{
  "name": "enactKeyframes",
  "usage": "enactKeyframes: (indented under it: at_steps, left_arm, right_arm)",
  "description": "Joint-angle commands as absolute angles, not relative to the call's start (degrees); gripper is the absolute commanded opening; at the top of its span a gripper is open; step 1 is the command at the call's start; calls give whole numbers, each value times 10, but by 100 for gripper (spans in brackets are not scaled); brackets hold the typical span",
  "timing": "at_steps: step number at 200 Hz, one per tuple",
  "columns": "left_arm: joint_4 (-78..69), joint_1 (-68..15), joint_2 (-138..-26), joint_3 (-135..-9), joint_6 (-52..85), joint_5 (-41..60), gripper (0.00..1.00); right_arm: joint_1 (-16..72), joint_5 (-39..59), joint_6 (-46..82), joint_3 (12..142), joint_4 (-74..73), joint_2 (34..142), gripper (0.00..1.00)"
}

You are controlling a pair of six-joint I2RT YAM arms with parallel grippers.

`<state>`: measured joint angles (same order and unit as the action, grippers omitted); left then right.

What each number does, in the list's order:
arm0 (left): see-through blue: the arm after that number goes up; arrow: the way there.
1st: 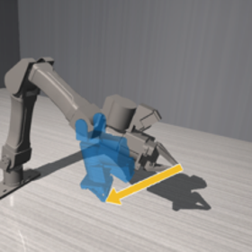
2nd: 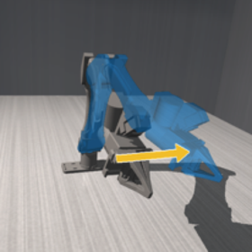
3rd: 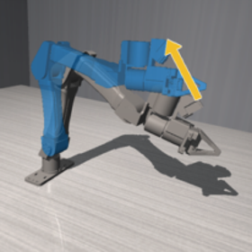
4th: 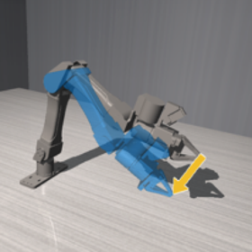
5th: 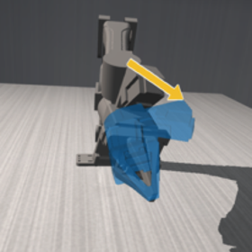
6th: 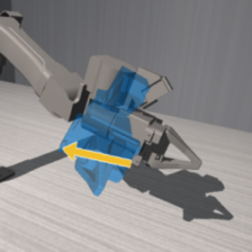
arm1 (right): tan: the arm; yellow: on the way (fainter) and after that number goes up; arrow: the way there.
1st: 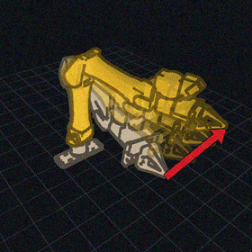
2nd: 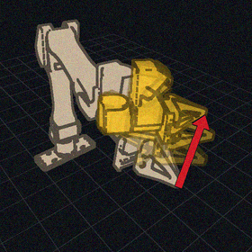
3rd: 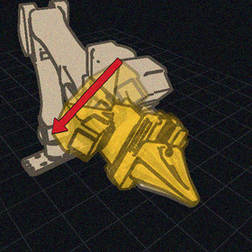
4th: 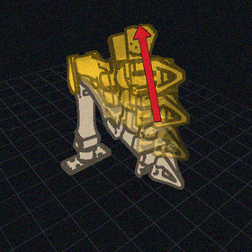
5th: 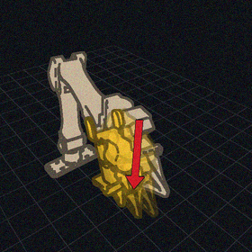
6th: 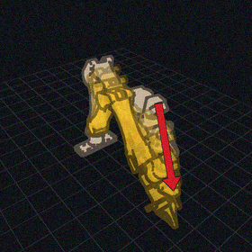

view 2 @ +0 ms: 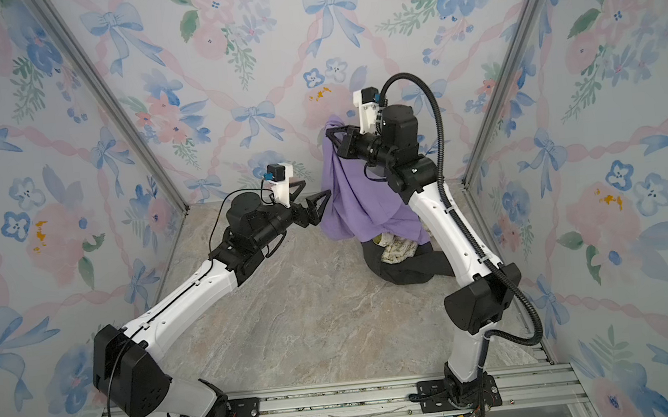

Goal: Pick out a specific cloth from the pile
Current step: 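Lift the lavender shirt with the right gripper toward the left gripper, then grasp the lavender shirt with the left gripper and release the right gripper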

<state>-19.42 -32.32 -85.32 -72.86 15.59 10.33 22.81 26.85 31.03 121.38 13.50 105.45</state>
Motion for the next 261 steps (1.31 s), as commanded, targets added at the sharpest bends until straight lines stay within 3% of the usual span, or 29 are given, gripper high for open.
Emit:
enactKeyframes:
  at_steps: [1, 57, 91, 119, 141, 155, 200, 261]
  left_arm:
    - [-268, -306, -835, -720, 157, 110, 87]
    - [-268, -273, -852, -729, 187, 109, 71]
    - [-268, -270, -873, -751, 199, 117, 56]
    - [-268, -269, -897, -772, 215, 139, 30]
    - [-267, -268, -914, -791, 226, 153, 0]
    - [-268, -266, -919, -797, 231, 151, 0]
    - [-260, -239, -909, -796, 267, 127, 0]
    - [-146, -169, -864, -825, 225, 90, 0]
  right_arm:
    - [246, 317, 312, 1242, 127, 1052, 0]
    - [270, 349, 322, 1233, 141, 1059, 0]
    - [282, 365, 318, 1228, 153, 1063, 0]
    - [286, 370, 315, 1225, 160, 1068, 0]
    - [286, 371, 309, 1225, 172, 1071, 2]
    - [285, 369, 302, 1223, 179, 1071, 8]
    - [270, 333, 286, 1193, 183, 1049, 43]
    - [247, 299, 275, 1147, 170, 1015, 65]
